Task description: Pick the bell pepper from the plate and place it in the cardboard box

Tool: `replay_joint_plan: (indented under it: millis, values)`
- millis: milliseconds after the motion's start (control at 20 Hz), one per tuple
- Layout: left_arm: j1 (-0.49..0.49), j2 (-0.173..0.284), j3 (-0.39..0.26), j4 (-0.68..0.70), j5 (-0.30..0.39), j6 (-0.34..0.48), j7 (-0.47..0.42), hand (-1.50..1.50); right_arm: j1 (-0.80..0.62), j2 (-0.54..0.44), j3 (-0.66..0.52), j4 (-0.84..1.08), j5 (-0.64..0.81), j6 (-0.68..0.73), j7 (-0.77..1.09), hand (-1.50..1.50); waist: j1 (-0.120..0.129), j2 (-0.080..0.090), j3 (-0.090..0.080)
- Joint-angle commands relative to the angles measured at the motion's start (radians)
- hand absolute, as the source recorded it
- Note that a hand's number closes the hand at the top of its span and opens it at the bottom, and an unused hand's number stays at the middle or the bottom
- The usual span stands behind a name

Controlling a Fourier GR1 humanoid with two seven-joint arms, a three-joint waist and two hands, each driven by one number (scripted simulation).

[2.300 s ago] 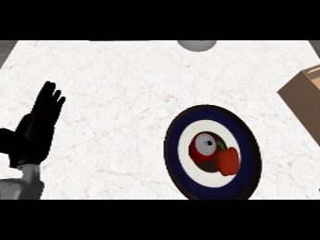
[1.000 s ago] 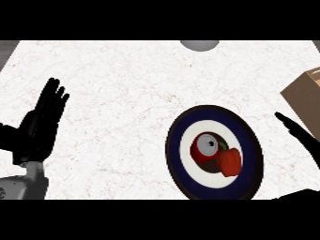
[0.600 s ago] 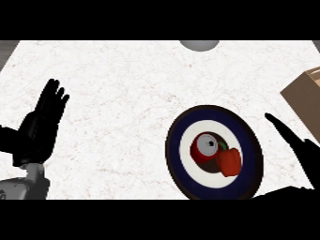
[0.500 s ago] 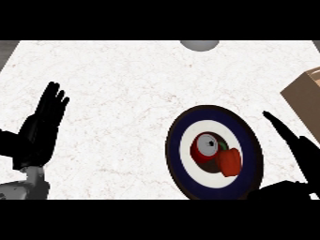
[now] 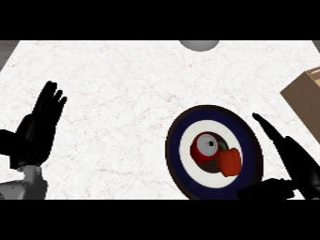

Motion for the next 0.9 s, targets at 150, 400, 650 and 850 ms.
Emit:
replay_joint_plan:
  millis: [150,400,650,850]
  values:
    - [0.018,0.003,0.029,-0.042,-0.003,-0.038,0.025,0.00,-0.010,0.043,-0.037,0.058,0.087,0.036,-0.023,-1.50,0.000,0.000,0.000]
    - [-0.024,-0.035,0.014,0.006,-0.032,-0.022,0.023,0.00,0.014,0.135,0.060,0.061,0.208,-0.006,-0.004,-1.50,-0.001,0.000,0.000]
    - [0.010,-0.027,0.056,-0.019,-0.002,-0.055,0.015,0.00,0.053,0.140,0.017,0.127,0.205,-0.003,-0.120,-1.50,-0.001,0.000,0.000]
    - [0.043,-0.056,0.022,-0.021,-0.044,-0.055,-0.003,0.00,-0.005,0.162,-0.002,0.133,0.190,0.063,-0.085,-1.50,0.000,0.000,0.000]
